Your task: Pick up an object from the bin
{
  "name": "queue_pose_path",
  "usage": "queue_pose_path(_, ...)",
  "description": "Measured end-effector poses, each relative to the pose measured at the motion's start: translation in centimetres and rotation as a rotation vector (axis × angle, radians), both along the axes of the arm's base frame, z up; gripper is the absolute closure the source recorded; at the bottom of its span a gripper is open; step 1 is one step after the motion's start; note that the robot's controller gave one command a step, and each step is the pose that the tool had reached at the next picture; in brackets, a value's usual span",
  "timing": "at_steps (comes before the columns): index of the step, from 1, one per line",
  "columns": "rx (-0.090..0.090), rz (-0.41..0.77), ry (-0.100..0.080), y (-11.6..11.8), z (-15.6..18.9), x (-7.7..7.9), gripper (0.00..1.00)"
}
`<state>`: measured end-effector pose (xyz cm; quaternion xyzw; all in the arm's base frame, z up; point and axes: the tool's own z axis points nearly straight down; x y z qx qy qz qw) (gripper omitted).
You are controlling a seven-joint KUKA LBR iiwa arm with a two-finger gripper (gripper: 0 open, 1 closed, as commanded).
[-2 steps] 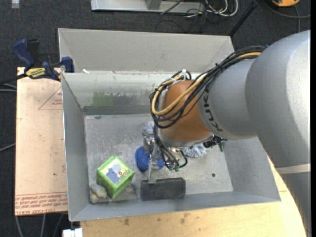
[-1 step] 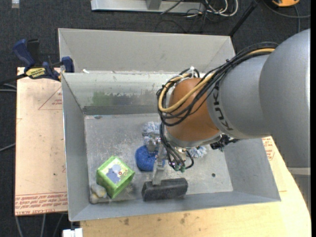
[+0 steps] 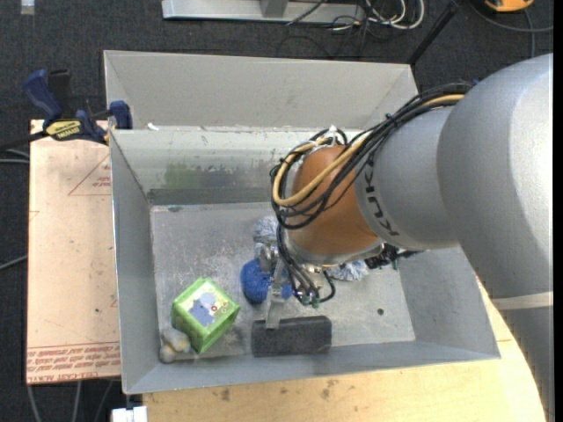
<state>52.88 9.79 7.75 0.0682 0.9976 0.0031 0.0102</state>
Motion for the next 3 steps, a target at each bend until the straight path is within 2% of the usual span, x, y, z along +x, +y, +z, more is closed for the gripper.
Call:
queue_pose_path(1,0.003,-0.054,-0.005,-0.05,-0.67,-0.09,1.0)
queue_pose_path(2,0.003,-0.06,-0.003,-0.07,-0.62,-0.17,1.0)
queue_pose_path(3,0.001,-0.062,0.006,-0.06,-0.12,-0.26,1.0)
